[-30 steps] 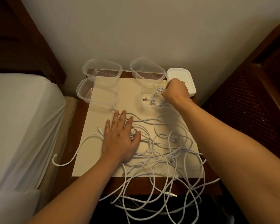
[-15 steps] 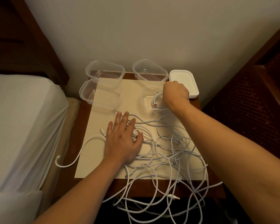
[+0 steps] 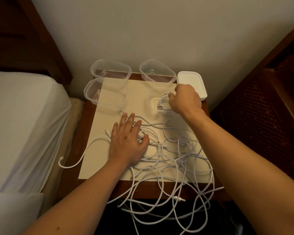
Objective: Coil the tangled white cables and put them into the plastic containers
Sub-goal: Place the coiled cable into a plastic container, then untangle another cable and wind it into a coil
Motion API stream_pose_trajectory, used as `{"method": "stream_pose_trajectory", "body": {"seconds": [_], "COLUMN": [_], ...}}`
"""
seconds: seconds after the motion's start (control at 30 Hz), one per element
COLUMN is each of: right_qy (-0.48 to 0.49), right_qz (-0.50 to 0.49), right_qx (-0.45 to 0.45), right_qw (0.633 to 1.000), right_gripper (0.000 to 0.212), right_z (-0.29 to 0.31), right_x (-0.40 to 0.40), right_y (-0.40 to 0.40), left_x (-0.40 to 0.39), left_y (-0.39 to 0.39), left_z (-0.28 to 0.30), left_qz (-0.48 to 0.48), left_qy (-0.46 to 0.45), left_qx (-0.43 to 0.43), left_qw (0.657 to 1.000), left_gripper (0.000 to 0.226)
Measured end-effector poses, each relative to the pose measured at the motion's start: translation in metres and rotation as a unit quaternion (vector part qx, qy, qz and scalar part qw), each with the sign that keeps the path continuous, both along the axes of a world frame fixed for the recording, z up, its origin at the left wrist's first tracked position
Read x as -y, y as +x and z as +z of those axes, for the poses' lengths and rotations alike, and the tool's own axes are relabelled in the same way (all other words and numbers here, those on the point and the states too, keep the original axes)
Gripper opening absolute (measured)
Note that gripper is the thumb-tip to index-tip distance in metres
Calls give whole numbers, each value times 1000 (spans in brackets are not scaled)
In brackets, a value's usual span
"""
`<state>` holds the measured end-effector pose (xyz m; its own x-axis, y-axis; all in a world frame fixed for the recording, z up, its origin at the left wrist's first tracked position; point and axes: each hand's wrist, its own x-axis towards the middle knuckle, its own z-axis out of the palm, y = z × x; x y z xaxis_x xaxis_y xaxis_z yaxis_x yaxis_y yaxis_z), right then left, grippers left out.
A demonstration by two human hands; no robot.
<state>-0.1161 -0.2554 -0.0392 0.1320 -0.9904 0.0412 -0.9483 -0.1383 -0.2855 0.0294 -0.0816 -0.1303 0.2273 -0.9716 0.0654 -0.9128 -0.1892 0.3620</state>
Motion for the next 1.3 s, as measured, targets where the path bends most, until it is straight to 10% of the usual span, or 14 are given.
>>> {"method": "stream_pose_trajectory", "body": {"seconds": [0.77,1.03,1.3], "right_qy": [-69,30,156], "right_qz": [-58,-86,7], "right_qx": [292,204,181], "right_qw": [952,975,971], "right_gripper": [26,29,30], "right_z": [-6,-20,-27], "right_x": [-170,-198,-215], "right_y": [-98,-126,-141], "left_x": [-71,-133,-118], "left_y": [-35,-81,-54], "left_z": [44,33,21], "left_qz": [-131,-225,-289], "left_qy": [-212,134,89], "left_qx": [-76,116,131], "left_qw": [965,958,944], "left_gripper": [27,109,60]}}
